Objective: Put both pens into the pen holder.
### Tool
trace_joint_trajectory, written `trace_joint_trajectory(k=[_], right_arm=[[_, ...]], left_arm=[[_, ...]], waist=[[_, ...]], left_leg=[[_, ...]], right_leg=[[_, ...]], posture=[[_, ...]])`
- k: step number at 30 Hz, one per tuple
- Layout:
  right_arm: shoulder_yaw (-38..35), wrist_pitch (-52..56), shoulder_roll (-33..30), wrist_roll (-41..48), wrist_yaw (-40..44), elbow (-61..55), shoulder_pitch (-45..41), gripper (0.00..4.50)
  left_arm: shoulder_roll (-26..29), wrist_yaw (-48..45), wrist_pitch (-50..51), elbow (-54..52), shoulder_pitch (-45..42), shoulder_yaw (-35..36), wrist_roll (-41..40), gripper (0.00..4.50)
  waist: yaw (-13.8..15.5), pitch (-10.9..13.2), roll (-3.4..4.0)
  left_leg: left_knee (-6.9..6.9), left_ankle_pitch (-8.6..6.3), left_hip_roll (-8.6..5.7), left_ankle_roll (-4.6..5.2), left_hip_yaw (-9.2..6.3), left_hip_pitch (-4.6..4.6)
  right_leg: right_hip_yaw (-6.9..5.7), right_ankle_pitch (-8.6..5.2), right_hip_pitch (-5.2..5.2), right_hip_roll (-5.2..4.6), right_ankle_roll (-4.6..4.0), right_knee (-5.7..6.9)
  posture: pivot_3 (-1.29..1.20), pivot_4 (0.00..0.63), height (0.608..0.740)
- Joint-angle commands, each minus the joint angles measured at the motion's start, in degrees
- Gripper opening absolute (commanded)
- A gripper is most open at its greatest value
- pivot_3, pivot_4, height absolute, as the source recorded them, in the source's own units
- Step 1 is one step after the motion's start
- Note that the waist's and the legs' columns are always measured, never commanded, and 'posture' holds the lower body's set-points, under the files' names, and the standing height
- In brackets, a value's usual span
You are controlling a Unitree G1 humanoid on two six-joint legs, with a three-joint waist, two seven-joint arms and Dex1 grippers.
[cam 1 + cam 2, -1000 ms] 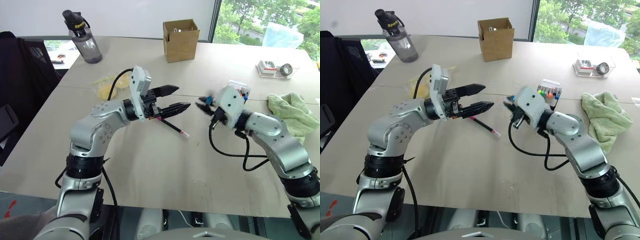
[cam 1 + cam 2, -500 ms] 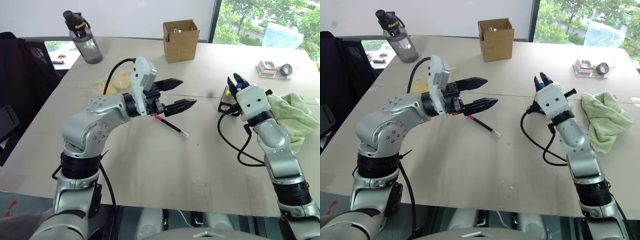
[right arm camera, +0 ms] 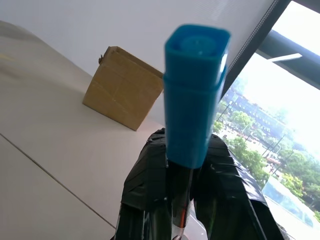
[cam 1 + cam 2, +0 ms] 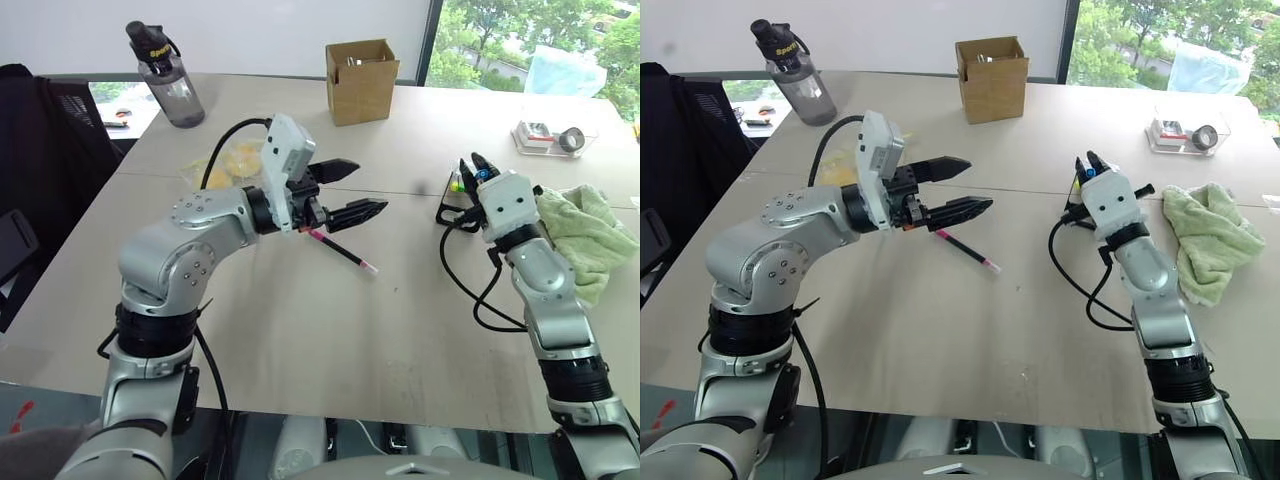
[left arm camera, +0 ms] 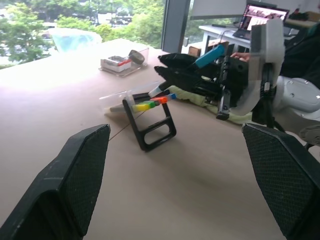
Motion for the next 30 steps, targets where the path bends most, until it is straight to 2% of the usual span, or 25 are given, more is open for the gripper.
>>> trace_joint_trajectory(k=[1, 7, 9, 10, 11, 14, 16, 22, 25, 28, 30], right_arm=[[-1.07, -3.48, 0.12, -0.11, -0.19, 0.93, -2.04, 0.12], [-0.7, -6.67, 0.02, -0.99, 0.06, 4.8, -3.52, 0.12], [-0.81, -7.63, -0.19, -1.36, -0.01, 6.72, -4.24, 1.14], [-0.86, -8.14, -0.31, -1.5, -0.01, 7.57, -4.5, 1.47], [-0.98, -8.66, -0.4, -1.54, -0.02, 8.41, -4.79, 2.19], [-1.35, -10.03, -0.52, -1.48, -0.19, 10.38, -5.5, 3.35], [-1.57, -10.75, -0.64, -1.36, -0.2, 11.4, -5.91, 4.36], [-2.21, -10.15, -0.75, 0.16, 0.58, 10.35, -6.38, 4.44], [-0.43, -8.35, -1.14, 2.46, 5.17, 6.42, -5.27, 4.44], [1.06, 4.13, -1.46, 15.01, 15.41, -2.61, -2.24, 4.44], [0.87, 13.03, -1.91, 22.39, 19.14, -7.62, -0.35, 4.44]], left_arm=[[1.11, 1.29, -0.14, 0.12, -1.42, -0.08, 2.15, 4.38], [1.27, 1.09, -0.26, 0.0, -1.16, -0.33, 2.9, 4.38], [1.19, 1.2, -0.16, -0.39, -0.9, -0.31, 2.87, 4.5], [1.17, 1.26, -0.11, -0.57, -0.8, -0.31, 2.84, 4.5], [1.15, 1.31, -0.06, -0.7, -0.74, -0.29, 2.8, 4.5], [1.26, 1.34, -0.03, -0.85, -0.63, -0.15, 2.72, 4.5], [1.39, 1.34, -0.07, -0.9, -0.56, -0.14, 2.79, 4.5], [2.16, 0.92, -0.29, -0.78, 0.36, -0.23, 3.06, 4.5], [2.3, 1.78, 1.22, -0.31, 2.15, -0.32, 3.01, 4.5], [-1.18, 6.54, 4.93, -0.11, 5.4, 2.68, 0.38, 4.5], [-3.46, 10.32, 4.76, 0.04, 7.01, 3.86, 1.53, 4.5]], waist=[[0.0, 0.0, 0.0], [0.0, 0.0, 0.0], [-0.01, 0.0, 0.0], [-0.03, 0.0, 0.0], [-0.03, 0.0, 0.0], [-0.04, 0.0, 0.0], [-0.03, 0.0, 0.0], [-0.05, 0.0, 0.0], [-0.08, 0.0, 0.01], [0.01, 0.0, 0.02], [0.07, 0.0, 0.01]], left_leg=[[0.0, 0.0, 0.0, 0.0, 0.0, 0.0], [0.0, 0.0, 0.0, 0.0, 0.01, 0.0], [0.01, 0.0, 0.0, 0.0, 0.01, 0.0], [0.01, 0.0, 0.0, 0.0, 0.01, 0.0], [0.01, 0.0, 0.0, 0.0, 0.01, 0.01], [0.01, 0.0, 0.0, 0.0, 0.02, 0.01], [0.02, 0.0, 0.0, 0.0, 0.02, 0.01], [0.03, 0.0, 0.0, 0.0, 0.02, 0.01], [0.03, 0.0, 0.0, 0.0, 0.02, 0.02], [0.04, 0.0, 0.02, 0.0, 0.0, 0.04], [0.04, 0.0, 0.03, 0.01, -0.03, 0.02]], right_leg=[[0.0, 0.0, 0.0, 0.0, 0.0, 0.0], [0.0, 0.0, 0.0, 0.0, 0.0, 0.0], [0.01, 0.0, 0.0, -0.01, 0.0, 0.0], [0.01, 0.0, 0.0, -0.01, 0.0, 0.0], [0.01, 0.0, 0.0, -0.01, 0.0, 0.02], [0.01, 0.0, 0.0, -0.01, 0.0, 0.02], [0.01, 0.0, 0.0, -0.01, 0.0, 0.02], [0.02, 0.0, 0.0, -0.01, 0.0, 0.03], [0.02, 0.0, 0.0, -0.01, 0.0, 0.03], [0.02, 0.0, 0.04, -0.01, 0.0, 0.02], [0.01, 0.0, 0.05, -0.02, -0.01, 0.01]], posture=[[0.0, 0.15, 0.739], [0.0, 0.15, 0.739], [0.0, 0.15, 0.739], [0.0, 0.15, 0.739], [0.0, 0.15, 0.739], [0.0, 0.15, 0.739], [0.0, 0.15, 0.739], [0.0, 0.15, 0.739], [0.0, 0.15, 0.739], [0.0, 0.15, 0.739], [0.0, 0.15, 0.739]])
